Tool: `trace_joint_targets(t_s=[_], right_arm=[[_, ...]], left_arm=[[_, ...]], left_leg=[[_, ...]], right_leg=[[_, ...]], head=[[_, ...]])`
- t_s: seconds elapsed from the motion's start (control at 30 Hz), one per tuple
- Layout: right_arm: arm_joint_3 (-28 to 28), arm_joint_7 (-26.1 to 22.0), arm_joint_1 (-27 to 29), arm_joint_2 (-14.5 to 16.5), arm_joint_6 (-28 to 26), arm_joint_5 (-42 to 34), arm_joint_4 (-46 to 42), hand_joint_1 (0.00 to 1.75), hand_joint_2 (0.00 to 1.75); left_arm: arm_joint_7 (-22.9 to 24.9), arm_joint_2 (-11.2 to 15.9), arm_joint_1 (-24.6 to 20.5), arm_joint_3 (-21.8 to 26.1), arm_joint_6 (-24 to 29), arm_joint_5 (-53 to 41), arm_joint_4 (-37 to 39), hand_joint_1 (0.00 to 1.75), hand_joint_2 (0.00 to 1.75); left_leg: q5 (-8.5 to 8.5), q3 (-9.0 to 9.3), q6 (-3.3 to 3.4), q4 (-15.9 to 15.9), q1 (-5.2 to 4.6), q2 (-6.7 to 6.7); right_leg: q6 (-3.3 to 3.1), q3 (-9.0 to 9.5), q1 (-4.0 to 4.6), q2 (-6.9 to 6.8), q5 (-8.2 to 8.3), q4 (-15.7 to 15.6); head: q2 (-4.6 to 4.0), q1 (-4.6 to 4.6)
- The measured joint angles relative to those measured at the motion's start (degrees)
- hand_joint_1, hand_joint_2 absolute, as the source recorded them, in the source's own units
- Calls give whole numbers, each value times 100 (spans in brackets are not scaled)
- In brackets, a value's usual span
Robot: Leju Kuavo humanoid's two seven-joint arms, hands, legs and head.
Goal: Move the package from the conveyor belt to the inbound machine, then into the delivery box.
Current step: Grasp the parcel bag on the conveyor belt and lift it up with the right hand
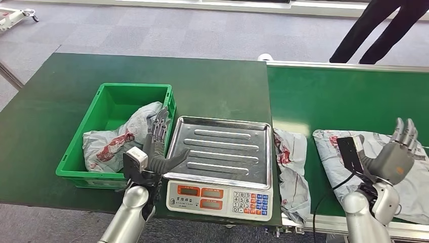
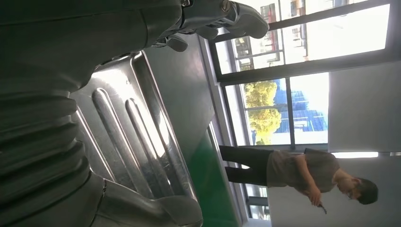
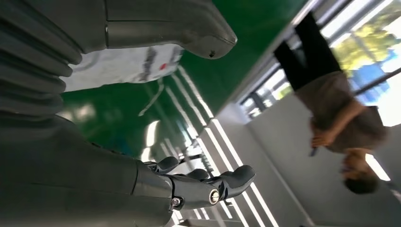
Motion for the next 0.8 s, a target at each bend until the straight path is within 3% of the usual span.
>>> trace_joint_targets(t_s=[0.3,0.47,0.7,0.8], right_arm=[[-1189,324,-221,-227,-80,263,1293,0,0],[-1461,1040,-408,-338,698,663,1950,0,0],[-1534,1653,-621,-451,1722,1154,2606,0,0],[-1534,1695,-705,-462,2009,1245,2779,0,0]], left_arm=[[-1,-25,9,0,-4,-49,-15,0,175],[-1,-42,-6,0,-21,-62,-4,0,175],[0,-70,-91,0,-28,-88,87,0,175],[0,-79,-130,0,-27,-98,131,0,175]], left_leg=[[0,4,0,-2,-2,6],[2,3,0,-2,-2,6],[2,3,0,-1,-3,7],[2,2,0,-1,-3,8]], right_leg=[[0,-2,1,4,0,0],[1,-1,0,3,1,0],[4,-2,-4,5,3,0],[4,-1,-3,5,3,0]], head=[[0,-1],[0,1],[0,0],[0,0]])
